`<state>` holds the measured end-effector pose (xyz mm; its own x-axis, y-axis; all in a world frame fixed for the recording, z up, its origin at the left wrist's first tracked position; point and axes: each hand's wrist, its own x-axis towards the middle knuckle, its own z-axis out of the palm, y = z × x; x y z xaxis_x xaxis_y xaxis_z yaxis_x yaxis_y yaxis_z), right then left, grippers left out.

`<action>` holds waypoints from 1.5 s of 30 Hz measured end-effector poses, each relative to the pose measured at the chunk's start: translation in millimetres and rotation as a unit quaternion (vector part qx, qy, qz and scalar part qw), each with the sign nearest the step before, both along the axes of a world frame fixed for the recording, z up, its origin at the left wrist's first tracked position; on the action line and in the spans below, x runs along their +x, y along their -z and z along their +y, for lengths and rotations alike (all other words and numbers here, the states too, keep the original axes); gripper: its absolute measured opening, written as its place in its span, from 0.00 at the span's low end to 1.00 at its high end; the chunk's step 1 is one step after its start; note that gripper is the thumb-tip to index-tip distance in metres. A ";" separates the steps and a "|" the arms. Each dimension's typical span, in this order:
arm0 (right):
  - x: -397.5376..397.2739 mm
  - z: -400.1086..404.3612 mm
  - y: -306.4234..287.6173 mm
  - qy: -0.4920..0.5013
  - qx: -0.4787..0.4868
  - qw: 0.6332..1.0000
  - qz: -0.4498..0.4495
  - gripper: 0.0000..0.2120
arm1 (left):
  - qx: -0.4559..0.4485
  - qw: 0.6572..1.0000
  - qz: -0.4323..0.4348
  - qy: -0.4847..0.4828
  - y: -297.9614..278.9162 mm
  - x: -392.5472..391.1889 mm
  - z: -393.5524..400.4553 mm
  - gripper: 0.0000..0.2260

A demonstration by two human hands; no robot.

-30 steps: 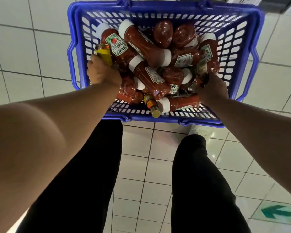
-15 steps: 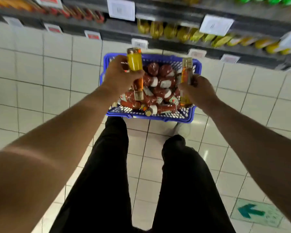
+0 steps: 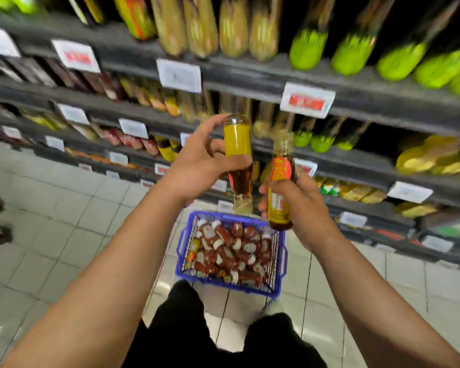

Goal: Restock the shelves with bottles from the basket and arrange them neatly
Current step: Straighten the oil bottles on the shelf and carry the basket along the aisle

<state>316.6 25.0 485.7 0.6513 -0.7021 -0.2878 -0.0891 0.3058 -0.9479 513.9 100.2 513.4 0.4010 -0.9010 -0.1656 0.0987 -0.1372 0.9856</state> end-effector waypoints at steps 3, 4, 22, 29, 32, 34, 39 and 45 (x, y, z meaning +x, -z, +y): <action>11.5 -2.4 -60.9 -0.014 -0.028 0.998 -0.048 0.08 | -0.060 0.998 -0.013 0.012 -63.2 14.9 6.7 0.33; 15.1 -3.8 -79.8 -0.018 -0.033 0.997 -0.064 0.08 | -0.076 0.997 -0.008 0.008 -82.0 20.2 8.3 0.32; 119.7 -14.9 -343.0 0.119 -0.238 0.948 -0.175 0.17 | -0.342 0.939 0.018 0.017 -322.0 133.3 -25.2 0.28; 176.0 -11.8 -425.1 0.189 -0.341 0.888 -0.243 0.24 | -0.407 0.913 -0.014 0.035 -393.9 190.9 -29.6 0.21; 202.5 -20.6 -462.8 0.202 -0.367 0.870 -0.261 0.17 | -0.378 0.922 -0.071 0.043 -422.9 223.4 -19.0 0.16; 219.2 -24.0 -488.7 0.184 -0.375 0.868 -0.270 0.14 | -0.345 0.925 -0.144 0.070 -439.6 238.0 -9.2 0.16; 251.9 -28.1 -544.3 0.142 -0.398 0.874 -0.240 0.13 | -0.275 0.923 -0.234 0.134 -475.6 238.2 5.0 0.16; 266.6 -28.5 -570.6 0.102 -0.403 0.884 -0.216 0.15 | -0.237 0.927 -0.272 0.099 -490.4 223.5 17.8 0.10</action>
